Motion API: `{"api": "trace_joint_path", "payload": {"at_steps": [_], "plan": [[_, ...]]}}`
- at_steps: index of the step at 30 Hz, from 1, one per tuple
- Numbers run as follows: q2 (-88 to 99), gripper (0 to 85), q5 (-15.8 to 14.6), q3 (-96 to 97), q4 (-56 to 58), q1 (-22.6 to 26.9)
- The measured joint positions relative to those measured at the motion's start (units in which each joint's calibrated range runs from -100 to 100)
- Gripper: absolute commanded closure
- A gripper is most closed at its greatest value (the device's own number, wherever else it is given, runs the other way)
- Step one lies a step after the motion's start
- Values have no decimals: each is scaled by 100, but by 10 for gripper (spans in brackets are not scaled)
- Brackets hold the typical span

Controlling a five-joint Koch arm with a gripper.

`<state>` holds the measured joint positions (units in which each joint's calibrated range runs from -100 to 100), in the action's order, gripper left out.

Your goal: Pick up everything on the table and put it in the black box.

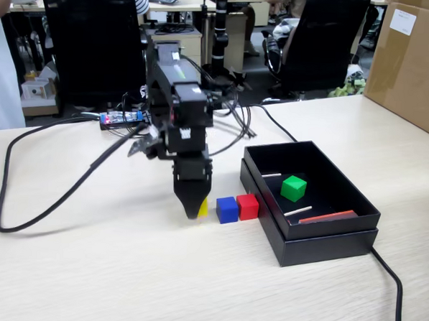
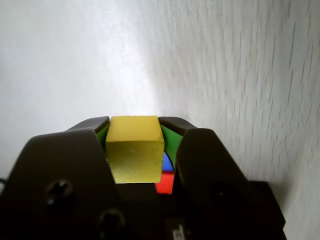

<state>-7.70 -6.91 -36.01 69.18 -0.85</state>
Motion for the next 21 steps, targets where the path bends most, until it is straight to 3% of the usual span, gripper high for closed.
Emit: {"api": "trace_joint_path", "payload": {"at_steps": [5, 6, 11, 21], "plan": [[531, 781, 83, -612, 15, 547], [453, 781, 127, -977, 8, 908], [-337, 781, 137, -1451, 8, 1343], [-1955, 779, 127, -1789, 15, 1485]]}}
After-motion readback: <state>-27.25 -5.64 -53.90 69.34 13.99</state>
